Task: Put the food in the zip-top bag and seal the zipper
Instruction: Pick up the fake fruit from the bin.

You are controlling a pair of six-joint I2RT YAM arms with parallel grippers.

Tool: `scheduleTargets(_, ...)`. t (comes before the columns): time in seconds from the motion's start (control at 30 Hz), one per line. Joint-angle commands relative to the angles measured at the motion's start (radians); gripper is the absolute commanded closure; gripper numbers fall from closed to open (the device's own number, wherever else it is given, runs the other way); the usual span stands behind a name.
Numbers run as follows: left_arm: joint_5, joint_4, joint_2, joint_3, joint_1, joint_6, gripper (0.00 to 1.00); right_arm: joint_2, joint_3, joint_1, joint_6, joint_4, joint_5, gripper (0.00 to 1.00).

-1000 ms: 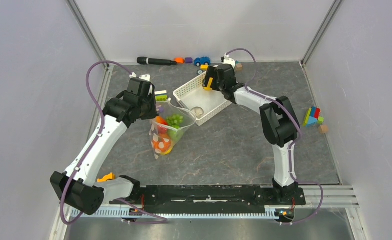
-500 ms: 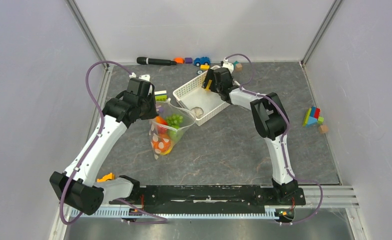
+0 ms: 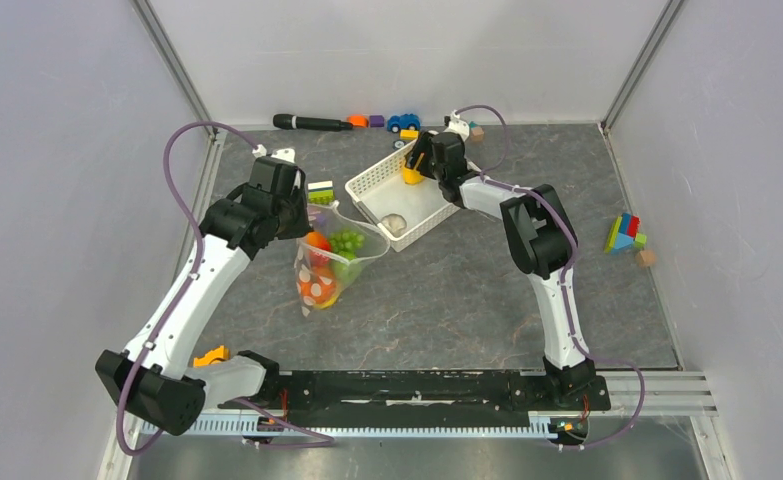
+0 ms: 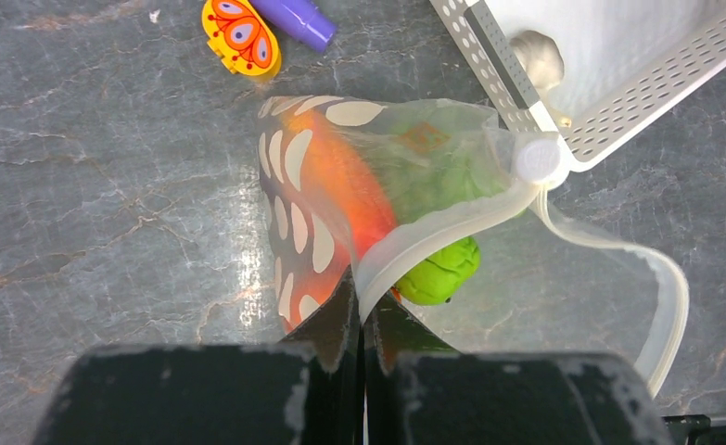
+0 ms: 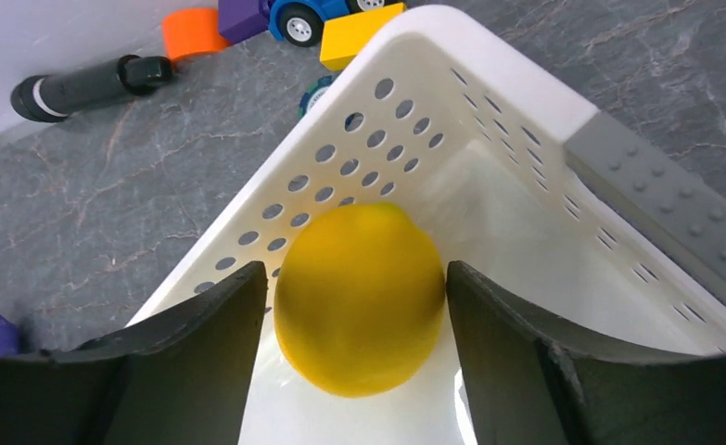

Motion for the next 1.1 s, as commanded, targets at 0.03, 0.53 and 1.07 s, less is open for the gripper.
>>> scheduleTargets(0.03,-0.062,0.033,-0.048,0.013,0.011,-0.013,0.98,0.020,0.008,-0.021,0.016,0.060,-0.028,0.31)
scheduleTargets(0.53,-0.090,0.034,-0.064,0.015,0.034,-0.016,0.98,-0.177,-0.152,-0.029,-0.043,0.134,-0.107,0.69)
scheduleTargets(1.07,-0.188,-0.011,-0.106,0.089,0.041,-0.094,0.98,-0.447,-0.357,-0.037,-0.073,0.304,-0.318,0.83)
